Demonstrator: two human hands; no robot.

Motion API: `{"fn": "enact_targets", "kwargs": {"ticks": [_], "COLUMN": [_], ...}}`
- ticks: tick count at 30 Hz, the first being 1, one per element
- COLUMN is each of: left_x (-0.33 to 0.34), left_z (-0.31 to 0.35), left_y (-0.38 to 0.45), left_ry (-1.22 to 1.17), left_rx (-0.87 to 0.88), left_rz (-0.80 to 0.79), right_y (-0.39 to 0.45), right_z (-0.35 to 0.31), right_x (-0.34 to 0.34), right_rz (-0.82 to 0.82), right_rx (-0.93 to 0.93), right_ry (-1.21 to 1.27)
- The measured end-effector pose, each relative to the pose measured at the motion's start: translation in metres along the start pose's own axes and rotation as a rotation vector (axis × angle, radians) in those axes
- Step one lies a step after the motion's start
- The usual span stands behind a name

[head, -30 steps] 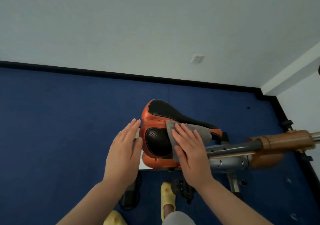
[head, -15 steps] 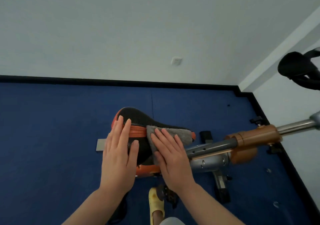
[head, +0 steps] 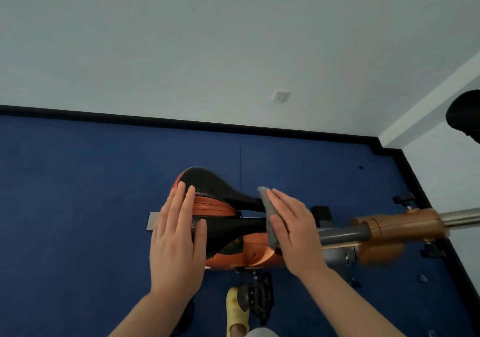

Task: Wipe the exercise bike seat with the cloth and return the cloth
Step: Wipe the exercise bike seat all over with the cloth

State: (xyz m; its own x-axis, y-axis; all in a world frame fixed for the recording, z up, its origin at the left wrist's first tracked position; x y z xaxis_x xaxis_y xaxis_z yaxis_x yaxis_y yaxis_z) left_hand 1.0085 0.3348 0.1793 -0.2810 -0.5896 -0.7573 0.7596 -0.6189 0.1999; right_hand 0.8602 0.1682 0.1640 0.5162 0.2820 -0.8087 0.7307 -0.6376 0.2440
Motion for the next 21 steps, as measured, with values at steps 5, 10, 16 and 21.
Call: {"fn": "enact_targets", "kwargs": {"ticks": [5,10,16,21], "left_x": [0.001,0.004,0.006,0.009], "left_z": [0.003,0.005,0.0,0.001], "left_y": [0.0,0.004,0.013,0.011], "left_ry": [0.004,-0.037,0.02,-0.005], "left_rx": [-0.049,-0.094,-0.147,-0.2], "left_rz": [0.027,0.099,0.148,0.167], "right_y": [0.022,0.044,0.051,0.063], "right_z": [-0.022,-0.059,-0.036,-0.038], "right_x": [0.005,0.02,0.0,0.003], "right_rz": [-0.025,-0.081,-0.428,-0.494], "right_rx": [0.075,0.018,-0.149,-0.225], "right_ry": [-0.153,-0.246,-0.073,-0.149]}}
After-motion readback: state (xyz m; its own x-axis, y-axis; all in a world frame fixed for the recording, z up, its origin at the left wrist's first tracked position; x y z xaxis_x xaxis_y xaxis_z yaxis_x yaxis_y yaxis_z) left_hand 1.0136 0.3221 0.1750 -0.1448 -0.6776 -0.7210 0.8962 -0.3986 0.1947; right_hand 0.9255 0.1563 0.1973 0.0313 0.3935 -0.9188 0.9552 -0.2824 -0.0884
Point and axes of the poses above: each hand's wrist, its own y-axis towards the middle knuckle, its own x-axis out of the palm, z = x × y, the point moved 1 cm from there along y, towards the middle knuckle, and after that the axes turned 2 degrees about z, right-handed, at the moved point
